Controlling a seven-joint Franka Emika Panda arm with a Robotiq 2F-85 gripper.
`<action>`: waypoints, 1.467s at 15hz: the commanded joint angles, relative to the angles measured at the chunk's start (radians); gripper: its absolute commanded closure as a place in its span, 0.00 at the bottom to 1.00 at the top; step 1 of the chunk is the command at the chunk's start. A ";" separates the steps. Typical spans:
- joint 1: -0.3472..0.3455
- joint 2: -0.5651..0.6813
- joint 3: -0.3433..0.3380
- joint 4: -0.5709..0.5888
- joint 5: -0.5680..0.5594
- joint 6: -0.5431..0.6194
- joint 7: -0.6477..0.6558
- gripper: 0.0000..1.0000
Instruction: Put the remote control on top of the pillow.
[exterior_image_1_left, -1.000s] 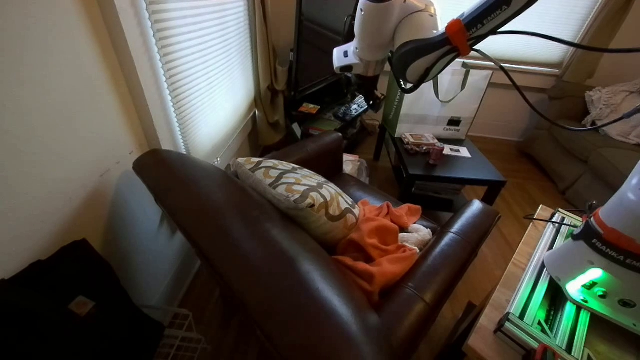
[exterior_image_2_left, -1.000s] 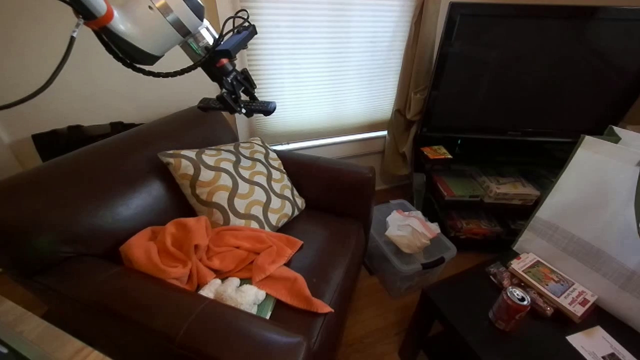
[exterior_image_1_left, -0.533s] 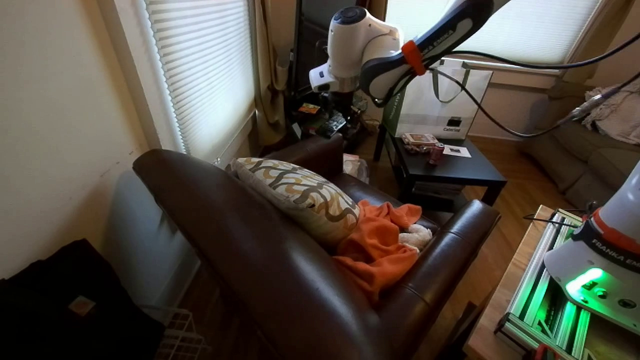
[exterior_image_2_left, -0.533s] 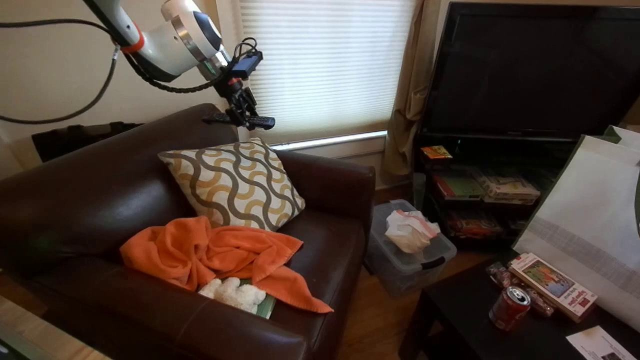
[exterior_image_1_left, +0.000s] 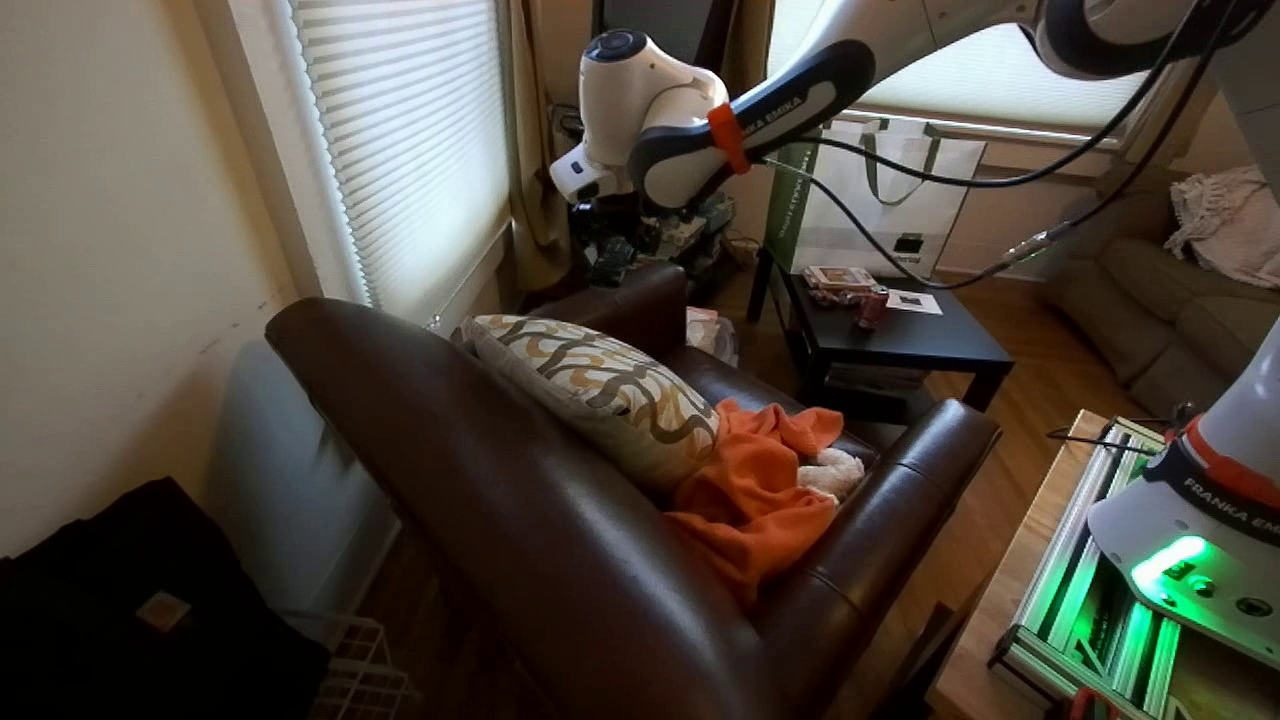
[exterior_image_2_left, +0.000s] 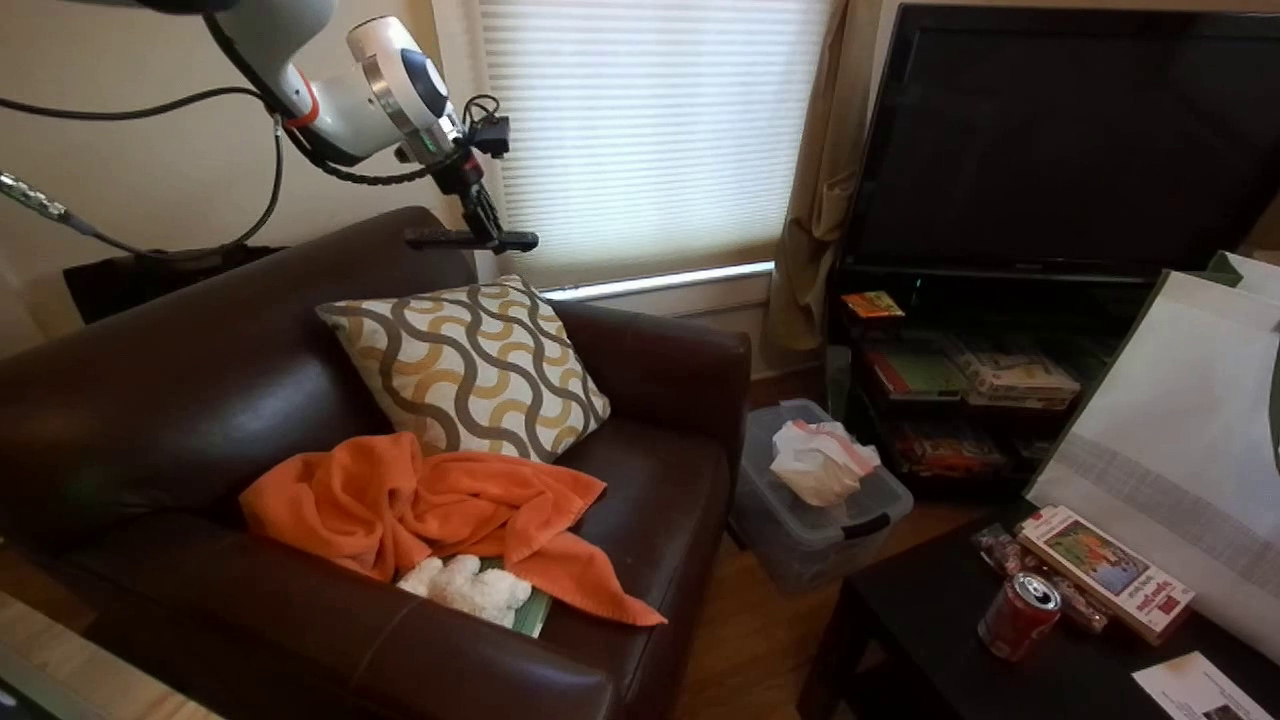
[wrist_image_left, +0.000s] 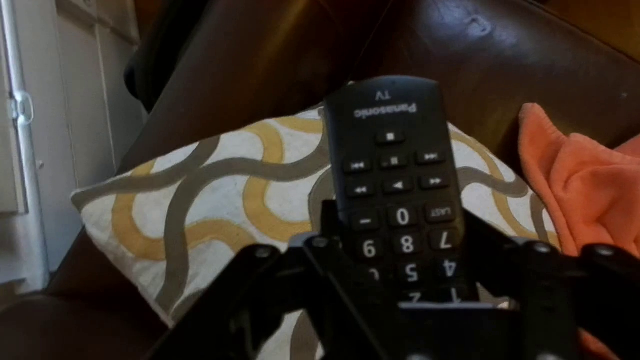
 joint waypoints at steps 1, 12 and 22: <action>0.077 0.172 -0.013 0.241 0.006 -0.044 -0.179 0.69; 0.170 0.426 0.049 0.559 0.095 -0.030 -0.666 0.18; 0.167 0.203 0.021 0.410 0.112 -0.152 -0.467 0.00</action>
